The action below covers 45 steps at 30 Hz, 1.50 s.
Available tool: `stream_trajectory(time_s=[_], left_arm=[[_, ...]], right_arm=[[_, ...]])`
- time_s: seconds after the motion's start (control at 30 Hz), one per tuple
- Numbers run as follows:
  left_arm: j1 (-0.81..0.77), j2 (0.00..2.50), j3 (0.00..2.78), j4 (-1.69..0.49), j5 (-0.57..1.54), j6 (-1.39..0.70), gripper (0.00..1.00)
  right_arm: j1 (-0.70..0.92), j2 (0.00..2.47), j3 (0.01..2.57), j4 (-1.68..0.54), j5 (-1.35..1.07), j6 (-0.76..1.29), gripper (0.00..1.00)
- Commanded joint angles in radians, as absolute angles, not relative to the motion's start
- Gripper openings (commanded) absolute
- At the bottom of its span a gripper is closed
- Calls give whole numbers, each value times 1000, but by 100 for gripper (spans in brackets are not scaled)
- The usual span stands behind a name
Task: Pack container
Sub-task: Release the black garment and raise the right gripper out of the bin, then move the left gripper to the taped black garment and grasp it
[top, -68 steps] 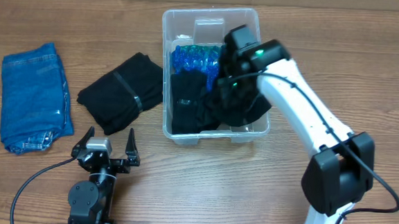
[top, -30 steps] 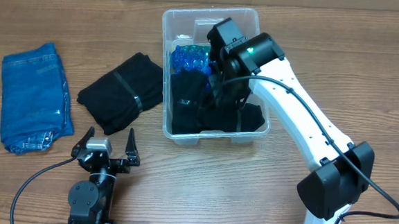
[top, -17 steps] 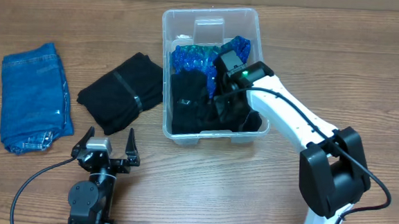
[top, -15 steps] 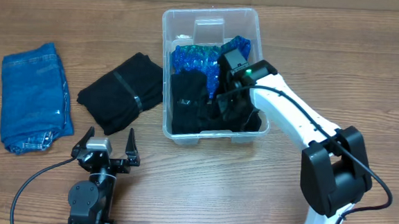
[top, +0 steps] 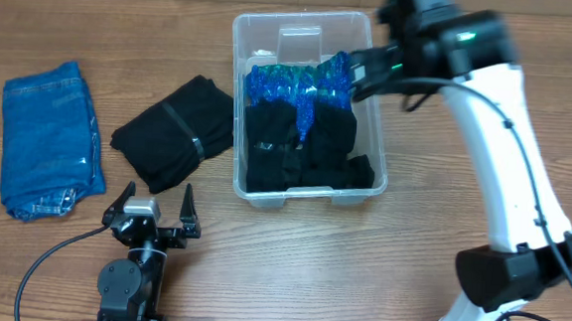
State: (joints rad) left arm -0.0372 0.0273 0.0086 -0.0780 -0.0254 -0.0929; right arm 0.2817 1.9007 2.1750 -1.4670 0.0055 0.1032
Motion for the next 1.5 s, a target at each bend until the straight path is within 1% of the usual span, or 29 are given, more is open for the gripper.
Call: stream_trajectory(time_s=[0.0, 0.07, 0.17, 0.3, 0.4, 0.5, 0.6, 0.63, 0.7, 0.8, 0.93, 1.07, 1.1, 1.2, 1.33, 1.47], left_arm=[[-33, 25, 5, -75, -17, -67, 100], [-33, 25, 5, -75, -17, -67, 100], [-33, 25, 5, -75, -17, -67, 100], [-33, 25, 5, -75, -17, -67, 100], [-33, 25, 5, -68, -37, -63, 100], [-33, 25, 21, -26, 44, -65, 100], [-33, 35, 166, -164, 75, -54, 100], [-33, 53, 239, -220, 67, -16, 100], [-33, 183, 465, -361, -46, 60, 100], [-33, 391, 699, -487, -89, 96, 100], [-33, 870, 1178, -823, -89, 178, 100], [-33, 1291, 1634, -1219, -83, 178, 100], [-33, 1393, 1741, -1285, -78, 178, 100], [-33, 1596, 1901, -1350, -105, 182, 100], [-33, 1746, 1918, -1328, -239, 215, 100], [-18, 1848, 1917, -1303, -255, 328, 100]], right_arm=[[104, 1886, 2199, -1488, 44, 105, 100], [-5, 1887, 2199, -1488, 44, 105, 100], [-126, 1887, 2199, -1488, 44, 105, 100], [-241, 1887, 2199, -1487, 43, 105, 100], [-294, 1887, 2199, -1487, 43, 105, 100], [-315, 1887, 2199, -1487, 43, 105, 100], [-315, 1887, 2199, -1487, 43, 105, 100], [-315, 1887, 2199, -1487, 43, 105, 100], [-315, 1887, 2199, -1487, 43, 105, 100], [-315, 1887, 2199, -1487, 43, 105, 100], [-315, 1887, 2199, -1487, 43, 105, 100], [-315, 1887, 2199, -1487, 43, 105, 100], [-316, 1887, 2199, -1487, 43, 105, 100], [-316, 1887, 2199, -1487, 43, 105, 100], [-316, 1887, 2199, -1487, 43, 105, 100], [-315, 1887, 2199, -1487, 43, 105, 100]])
